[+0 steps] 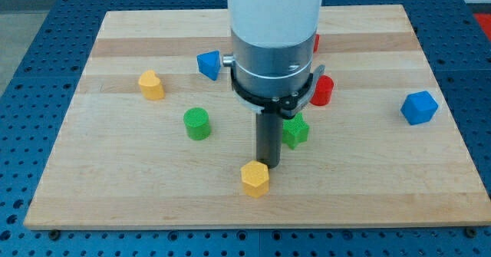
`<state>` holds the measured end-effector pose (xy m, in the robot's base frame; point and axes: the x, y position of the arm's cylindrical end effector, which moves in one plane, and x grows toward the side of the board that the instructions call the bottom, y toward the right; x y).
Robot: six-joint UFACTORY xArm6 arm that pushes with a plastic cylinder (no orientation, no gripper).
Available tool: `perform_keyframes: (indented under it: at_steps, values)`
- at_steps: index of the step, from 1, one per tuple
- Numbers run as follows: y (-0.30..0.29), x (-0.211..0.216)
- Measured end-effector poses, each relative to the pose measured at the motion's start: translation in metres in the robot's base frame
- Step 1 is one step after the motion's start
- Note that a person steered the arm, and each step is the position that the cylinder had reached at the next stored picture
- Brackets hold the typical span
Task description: Push green star below the red circle
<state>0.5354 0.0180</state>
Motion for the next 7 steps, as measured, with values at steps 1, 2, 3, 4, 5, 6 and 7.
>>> perform_keyframes:
  at_steps: [1, 2, 3, 4, 5, 6, 7]
  values:
    - [0.004, -0.020]
    - [0.005, -0.043]
    - [0.005, -0.052]
    - [0.005, -0.052]
    - [0.005, -0.052]
    - [0.011, -0.052]
    - [0.022, -0.052]
